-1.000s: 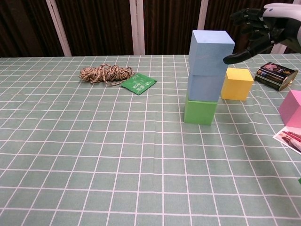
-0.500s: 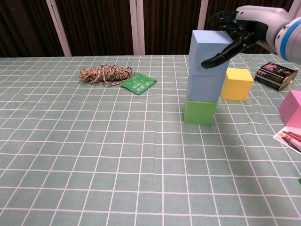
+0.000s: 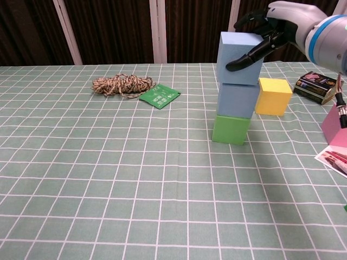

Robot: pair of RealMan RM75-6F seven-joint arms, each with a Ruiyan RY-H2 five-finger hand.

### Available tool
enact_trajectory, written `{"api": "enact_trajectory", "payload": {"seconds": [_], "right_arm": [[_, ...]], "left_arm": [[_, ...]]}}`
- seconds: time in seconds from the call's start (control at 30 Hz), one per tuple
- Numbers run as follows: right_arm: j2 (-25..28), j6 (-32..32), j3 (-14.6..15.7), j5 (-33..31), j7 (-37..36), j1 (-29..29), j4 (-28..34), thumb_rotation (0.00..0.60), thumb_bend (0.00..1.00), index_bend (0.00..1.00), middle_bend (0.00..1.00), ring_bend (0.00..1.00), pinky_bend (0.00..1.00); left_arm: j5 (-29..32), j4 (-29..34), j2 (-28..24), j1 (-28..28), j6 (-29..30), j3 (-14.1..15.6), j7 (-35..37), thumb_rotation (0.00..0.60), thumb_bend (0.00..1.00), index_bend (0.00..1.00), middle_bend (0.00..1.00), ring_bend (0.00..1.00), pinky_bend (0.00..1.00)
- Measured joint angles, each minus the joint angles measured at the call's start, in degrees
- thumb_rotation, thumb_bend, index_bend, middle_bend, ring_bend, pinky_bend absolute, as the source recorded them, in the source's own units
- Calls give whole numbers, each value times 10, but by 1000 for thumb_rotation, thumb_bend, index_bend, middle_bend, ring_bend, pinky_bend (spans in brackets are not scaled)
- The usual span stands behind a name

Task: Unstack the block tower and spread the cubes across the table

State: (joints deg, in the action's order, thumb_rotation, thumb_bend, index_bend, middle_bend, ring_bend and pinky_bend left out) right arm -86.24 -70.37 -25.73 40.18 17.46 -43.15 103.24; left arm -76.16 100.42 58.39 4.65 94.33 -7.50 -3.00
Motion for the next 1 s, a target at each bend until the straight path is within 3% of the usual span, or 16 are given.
{"api": "enact_trajectory", "payload": {"seconds": [0.23, 0.5, 0.63, 0.8, 1.0], "right_arm": [[11, -15, -6, 19, -35, 21, 10, 600, 172, 227, 643, 323, 0], [89, -33, 18, 98, -95, 96, 86, 600, 172, 227, 643, 323, 0], [127, -43, 61, 167, -136, 146, 120, 600, 171, 227, 643, 323, 0], [157, -61, 137, 276, -194, 211, 132, 600, 171, 227, 637, 323, 0], [162, -76, 236, 404, -240, 269, 94, 600, 171, 227, 501, 303, 0]], "left_arm": [[0, 0, 0, -1, -1, 0, -2, 600, 194, 170, 0, 0, 80], [2, 2, 1, 0, 1, -1, -2, 600, 194, 170, 0, 0, 80], [2, 3, 1, 1, 2, 0, -2, 600, 194, 170, 0, 0, 80], [1, 3, 0, 2, 2, 1, -1, 600, 194, 170, 0, 0, 80], [3, 3, -3, 3, 2, 0, 4, 600, 194, 170, 0, 0, 80]]}}
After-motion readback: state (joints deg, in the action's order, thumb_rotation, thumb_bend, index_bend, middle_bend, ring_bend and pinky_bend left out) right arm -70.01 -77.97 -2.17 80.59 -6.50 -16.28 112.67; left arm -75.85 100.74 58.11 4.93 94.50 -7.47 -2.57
